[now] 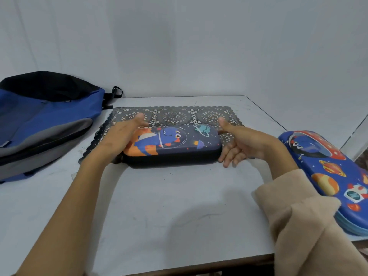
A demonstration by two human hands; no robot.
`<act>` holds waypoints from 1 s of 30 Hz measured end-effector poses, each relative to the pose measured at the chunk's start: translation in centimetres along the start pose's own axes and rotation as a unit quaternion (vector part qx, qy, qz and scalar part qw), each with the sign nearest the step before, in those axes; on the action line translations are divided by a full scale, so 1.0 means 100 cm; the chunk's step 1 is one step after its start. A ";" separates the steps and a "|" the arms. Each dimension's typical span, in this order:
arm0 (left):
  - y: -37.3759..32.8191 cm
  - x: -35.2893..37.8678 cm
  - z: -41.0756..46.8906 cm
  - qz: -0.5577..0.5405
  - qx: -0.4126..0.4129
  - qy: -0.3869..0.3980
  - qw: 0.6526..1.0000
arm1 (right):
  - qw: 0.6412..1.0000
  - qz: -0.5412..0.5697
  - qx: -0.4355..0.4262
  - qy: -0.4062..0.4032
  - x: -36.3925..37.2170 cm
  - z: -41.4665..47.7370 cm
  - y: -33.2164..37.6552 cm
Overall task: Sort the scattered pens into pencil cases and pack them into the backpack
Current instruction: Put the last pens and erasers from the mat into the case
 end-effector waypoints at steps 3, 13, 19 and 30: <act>0.004 0.001 0.000 0.020 0.003 0.008 1.000 | 1.000 -0.003 -0.024 -0.007 0.007 0.000 0.007; -0.018 0.007 -0.026 -0.034 -0.049 0.122 0.991 | 0.973 0.072 -0.155 -0.155 0.030 0.014 0.023; -0.029 0.032 -0.041 -0.008 -0.062 0.196 0.979 | 0.960 0.183 -0.171 -0.128 0.048 0.017 0.026; -0.015 0.082 -0.040 -0.189 0.012 -0.119 0.975 | 0.914 0.375 -0.098 -0.122 0.060 0.004 0.009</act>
Point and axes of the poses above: each hand's wrist, its own z-axis towards the middle knuckle, its own x-axis out of the palm, y = z × x, the point moved 3 cm from there along z, towards the middle knuckle, and after that the axes turned 1 degree about -x, right-handed, at the moved point
